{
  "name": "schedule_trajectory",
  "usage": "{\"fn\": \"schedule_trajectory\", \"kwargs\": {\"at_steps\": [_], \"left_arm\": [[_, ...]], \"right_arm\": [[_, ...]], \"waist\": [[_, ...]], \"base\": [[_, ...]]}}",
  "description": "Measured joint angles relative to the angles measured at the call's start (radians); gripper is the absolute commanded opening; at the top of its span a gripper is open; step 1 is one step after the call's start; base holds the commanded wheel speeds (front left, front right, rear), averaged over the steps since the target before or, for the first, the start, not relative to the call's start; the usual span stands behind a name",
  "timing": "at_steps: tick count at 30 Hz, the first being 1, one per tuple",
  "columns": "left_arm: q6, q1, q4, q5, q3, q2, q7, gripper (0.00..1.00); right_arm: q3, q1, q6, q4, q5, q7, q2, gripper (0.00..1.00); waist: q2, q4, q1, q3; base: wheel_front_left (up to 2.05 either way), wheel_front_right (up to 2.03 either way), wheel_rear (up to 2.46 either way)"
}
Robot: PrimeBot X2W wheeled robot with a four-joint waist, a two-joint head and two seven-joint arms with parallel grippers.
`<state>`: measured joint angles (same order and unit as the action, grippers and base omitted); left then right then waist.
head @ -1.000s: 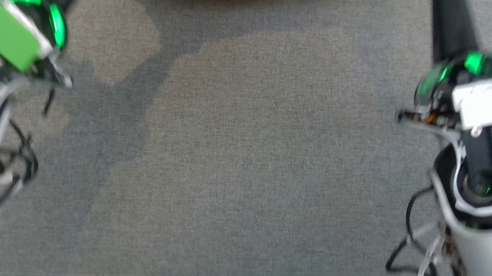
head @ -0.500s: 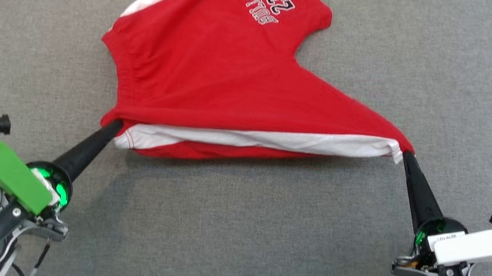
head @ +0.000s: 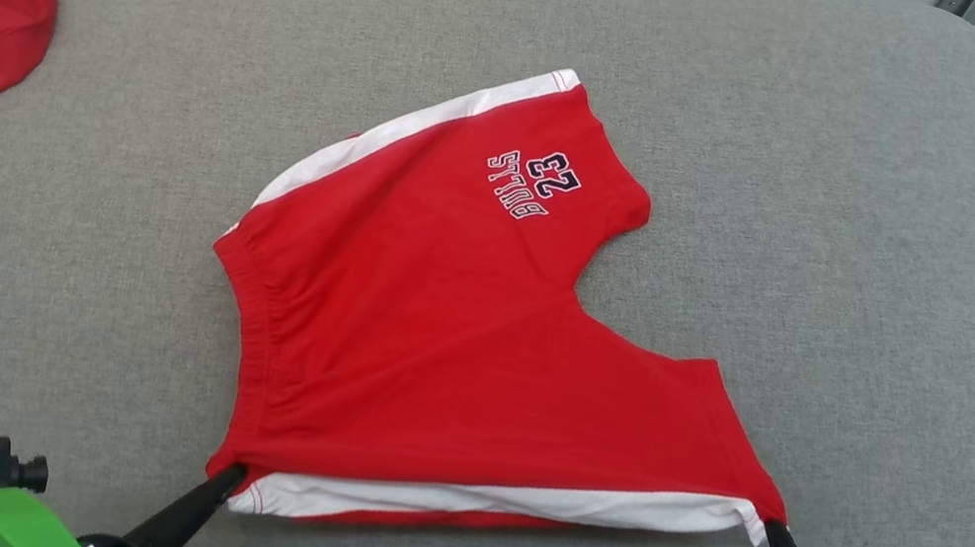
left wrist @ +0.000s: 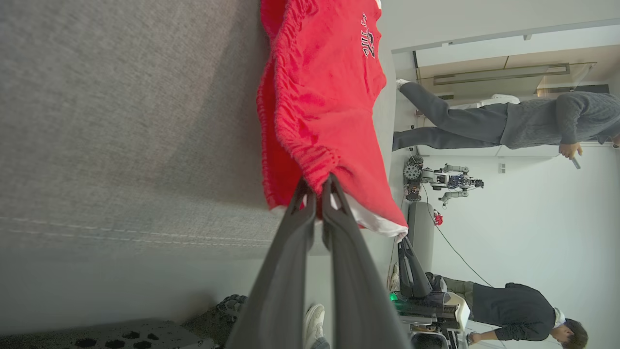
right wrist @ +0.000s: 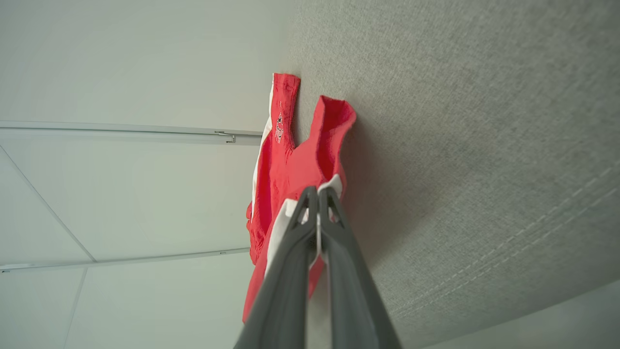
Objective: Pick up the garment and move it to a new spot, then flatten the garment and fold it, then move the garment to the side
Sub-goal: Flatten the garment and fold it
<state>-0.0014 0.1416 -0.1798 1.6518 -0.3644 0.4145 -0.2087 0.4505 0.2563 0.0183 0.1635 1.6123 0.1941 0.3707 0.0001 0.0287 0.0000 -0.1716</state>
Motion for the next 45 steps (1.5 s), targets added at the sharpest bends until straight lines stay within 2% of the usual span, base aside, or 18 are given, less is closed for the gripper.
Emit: {"fn": "schedule_trajectory", "kwargs": {"at_steps": [12,19,28,34,37,40,45], "left_arm": [[-0.031,0.155,-0.085,0.008,0.039,0.007,0.062,0.00],[-0.046,0.167,-0.126,0.008,0.040,0.017,0.069,0.00],[-0.051,0.152,-0.221,-0.010,0.040,0.049,0.052,0.00],[-0.040,0.081,-0.272,-0.009,0.086,0.074,0.042,0.00],[-0.016,0.043,-0.281,0.007,0.115,0.091,0.032,0.00],[0.026,-0.015,-0.281,0.026,0.158,0.116,0.016,0.00],[0.061,-0.117,-0.285,0.054,0.173,0.137,-0.017,0.00]], "right_arm": [[-0.029,0.149,0.045,0.118,0.039,0.000,0.075,0.00],[-0.029,0.157,0.061,0.167,0.039,-0.004,0.089,0.00],[-0.007,0.056,0.078,0.304,0.029,-0.047,0.090,0.00],[-0.038,-0.047,0.080,0.326,0.025,-0.047,0.057,0.00],[-0.048,-0.096,0.077,0.314,0.025,-0.048,0.052,0.00],[-0.065,-0.190,0.044,0.271,0.018,-0.056,0.048,0.00],[-0.088,-0.337,-0.004,0.211,-0.013,-0.068,0.039,0.00]], "waist": [[0.0000,-0.009,0.0000,-0.010],[0.0000,-0.012,0.0000,-0.034],[0.0000,-0.018,0.0000,-0.099],[0.0000,-0.033,0.0000,-0.147],[0.0000,-0.041,0.0000,-0.170],[0.0000,-0.049,0.0000,-0.205],[0.0000,-0.054,0.0000,-0.253]], "base": [[0.00,0.00,0.00],[0.00,0.00,0.00],[0.00,0.00,0.00],[0.00,0.00,0.00],[0.00,0.00,0.00],[0.00,0.00,0.00],[0.00,0.00,0.00]]}}
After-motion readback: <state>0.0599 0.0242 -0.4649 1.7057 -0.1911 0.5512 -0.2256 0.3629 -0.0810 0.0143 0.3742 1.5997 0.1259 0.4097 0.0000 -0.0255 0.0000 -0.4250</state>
